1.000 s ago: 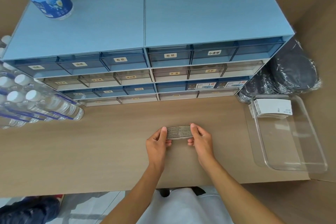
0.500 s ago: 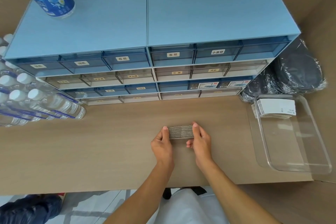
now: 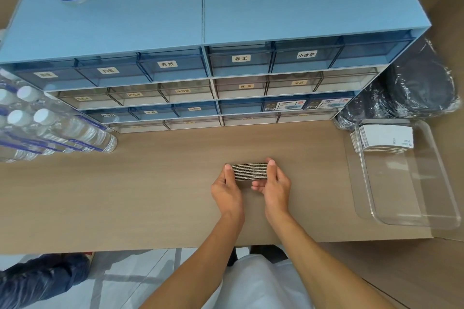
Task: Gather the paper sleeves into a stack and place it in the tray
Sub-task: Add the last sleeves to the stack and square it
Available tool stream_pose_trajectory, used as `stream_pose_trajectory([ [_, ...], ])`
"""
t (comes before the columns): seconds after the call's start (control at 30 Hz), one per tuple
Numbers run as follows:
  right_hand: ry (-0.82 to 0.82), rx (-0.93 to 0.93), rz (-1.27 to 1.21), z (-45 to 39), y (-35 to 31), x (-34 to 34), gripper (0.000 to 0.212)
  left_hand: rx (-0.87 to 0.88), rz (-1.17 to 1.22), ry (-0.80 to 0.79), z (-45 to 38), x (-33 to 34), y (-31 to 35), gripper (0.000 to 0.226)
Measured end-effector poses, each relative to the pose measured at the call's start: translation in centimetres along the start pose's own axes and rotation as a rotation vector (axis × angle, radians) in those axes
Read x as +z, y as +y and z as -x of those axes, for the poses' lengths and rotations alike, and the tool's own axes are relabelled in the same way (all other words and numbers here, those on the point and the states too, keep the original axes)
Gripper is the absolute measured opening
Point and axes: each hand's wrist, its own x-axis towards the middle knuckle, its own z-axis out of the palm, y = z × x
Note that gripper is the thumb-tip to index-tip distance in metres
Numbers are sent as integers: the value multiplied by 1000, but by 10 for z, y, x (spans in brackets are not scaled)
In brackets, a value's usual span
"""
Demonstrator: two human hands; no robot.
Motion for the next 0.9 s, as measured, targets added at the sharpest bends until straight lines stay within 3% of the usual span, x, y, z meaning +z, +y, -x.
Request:
stream_pose_trajectory([
  [0.33, 14, -36, 3, 0, -2, 1, 24, -23, -16, -56, -3, -6, 5, 39],
  [0.5, -5, -34, -5, -2, -3, -1, 26, 46, -125, -386, -17, -31, 12, 17],
  [0.63, -15, -33, -11, -3, -3, -2, 27, 55, -261, -562, -31, -44, 19, 38],
  [0.9, -70, 29, -12, -6, -10, -6, 27, 110, -357, -567, -47, -45, 22, 39],
])
